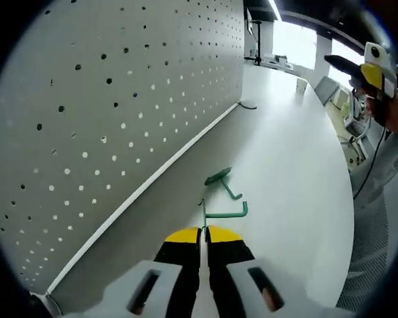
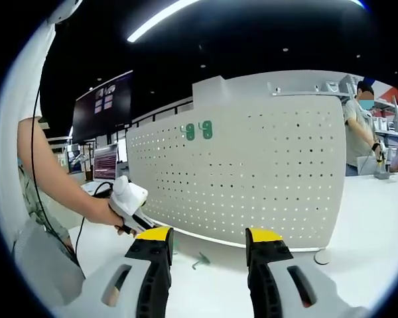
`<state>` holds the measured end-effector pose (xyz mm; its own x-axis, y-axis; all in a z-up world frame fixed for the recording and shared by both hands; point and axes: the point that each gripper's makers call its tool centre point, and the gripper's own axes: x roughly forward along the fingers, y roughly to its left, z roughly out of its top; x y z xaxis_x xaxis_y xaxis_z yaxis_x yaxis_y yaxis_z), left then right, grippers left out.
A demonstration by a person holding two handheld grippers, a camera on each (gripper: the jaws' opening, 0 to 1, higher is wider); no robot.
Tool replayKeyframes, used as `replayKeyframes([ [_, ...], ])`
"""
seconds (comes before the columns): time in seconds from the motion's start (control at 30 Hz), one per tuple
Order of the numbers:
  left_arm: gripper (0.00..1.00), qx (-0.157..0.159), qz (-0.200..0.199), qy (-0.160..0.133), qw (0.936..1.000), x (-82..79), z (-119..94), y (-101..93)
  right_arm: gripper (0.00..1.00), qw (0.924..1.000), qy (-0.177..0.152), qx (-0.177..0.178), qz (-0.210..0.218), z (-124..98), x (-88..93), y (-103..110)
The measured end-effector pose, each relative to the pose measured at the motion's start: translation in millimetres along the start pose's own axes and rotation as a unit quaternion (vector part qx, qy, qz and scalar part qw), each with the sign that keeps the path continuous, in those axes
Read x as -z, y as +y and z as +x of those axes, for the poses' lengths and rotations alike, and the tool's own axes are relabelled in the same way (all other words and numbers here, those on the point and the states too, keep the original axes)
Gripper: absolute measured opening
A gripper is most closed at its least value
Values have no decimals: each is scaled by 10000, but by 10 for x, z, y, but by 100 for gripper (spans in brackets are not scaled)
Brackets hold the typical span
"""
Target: Insert the hook assembly into the mounting plate slot until the hook locks in place.
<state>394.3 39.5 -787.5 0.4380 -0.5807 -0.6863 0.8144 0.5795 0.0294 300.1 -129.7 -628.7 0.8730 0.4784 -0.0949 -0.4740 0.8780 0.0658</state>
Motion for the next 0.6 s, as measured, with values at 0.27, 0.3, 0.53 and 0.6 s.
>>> replayKeyframes([
  [0.27,2,-81,-218,-506,9984,-205,-101,-34,42,10000,-51,-6,16,-4,-44,15],
  [0.3,2,-117,-250,-517,9983,-210,-104,-22,42,10000,-64,-6,50,-2,-48,17],
  [0.53,2,-180,-385,-741,9963,-308,-186,-33,42,9998,-147,-46,126,15,-114,54],
  [0.6,2,-191,-491,-834,9951,-330,-211,-23,42,9997,-188,-56,144,20,-144,63],
])
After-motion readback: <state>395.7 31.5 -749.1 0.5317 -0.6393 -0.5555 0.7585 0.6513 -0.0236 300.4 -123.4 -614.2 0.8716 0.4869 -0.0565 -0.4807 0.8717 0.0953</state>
